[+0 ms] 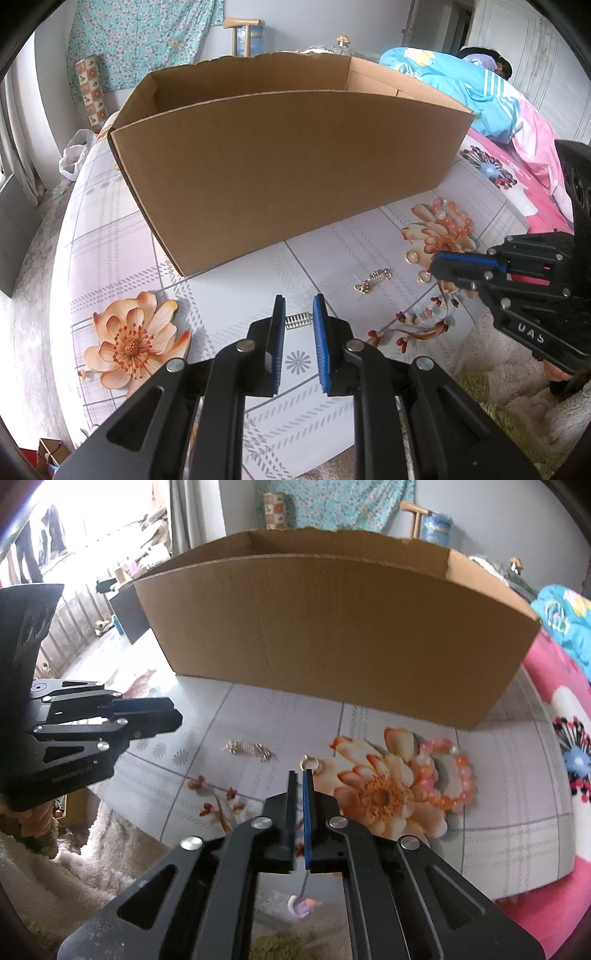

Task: Organize jewelry

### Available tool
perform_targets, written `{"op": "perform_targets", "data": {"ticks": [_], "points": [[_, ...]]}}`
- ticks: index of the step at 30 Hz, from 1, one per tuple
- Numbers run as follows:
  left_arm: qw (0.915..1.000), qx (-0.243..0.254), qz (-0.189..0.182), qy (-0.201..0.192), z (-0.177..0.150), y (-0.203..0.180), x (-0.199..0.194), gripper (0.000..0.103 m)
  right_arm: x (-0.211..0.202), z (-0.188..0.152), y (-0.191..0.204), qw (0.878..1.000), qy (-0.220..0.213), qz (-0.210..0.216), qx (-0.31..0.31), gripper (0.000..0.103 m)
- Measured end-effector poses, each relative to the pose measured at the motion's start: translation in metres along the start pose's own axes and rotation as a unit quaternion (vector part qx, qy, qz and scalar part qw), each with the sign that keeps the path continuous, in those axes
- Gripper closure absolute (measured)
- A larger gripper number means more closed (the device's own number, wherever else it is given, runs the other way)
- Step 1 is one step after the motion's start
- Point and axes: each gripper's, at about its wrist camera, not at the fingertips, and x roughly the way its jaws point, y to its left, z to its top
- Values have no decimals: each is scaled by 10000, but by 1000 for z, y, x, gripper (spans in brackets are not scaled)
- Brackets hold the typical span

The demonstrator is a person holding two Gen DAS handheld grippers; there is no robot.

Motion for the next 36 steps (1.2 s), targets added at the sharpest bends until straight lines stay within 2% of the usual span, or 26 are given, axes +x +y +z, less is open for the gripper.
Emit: {"op": "perform_targets", "data": {"ticks": [2,5,12,16,34,36], "points": [[10000,4,-3,1,0,0,0,89,0,-3,-3,10000,46,-24,66,88],[10000,14,-11,9,0,0,1,89,2,-5,-5,9998,95,-33,155,86],[10000,-24,8,19,-1,2,0,89,1,-4,1,9996,116,-119,235,86],[10000,-65,3,40,-1,4,2,89,5,-7,7,9991,296,-14,299,85],[10000,-69,-22,57,-1,4,4,89,13,6,20,9994,166,-279,143,85],[10000,-68,-20,58,-1,4,4,89,14,6,20,9995,207,-210,110,85]]}}
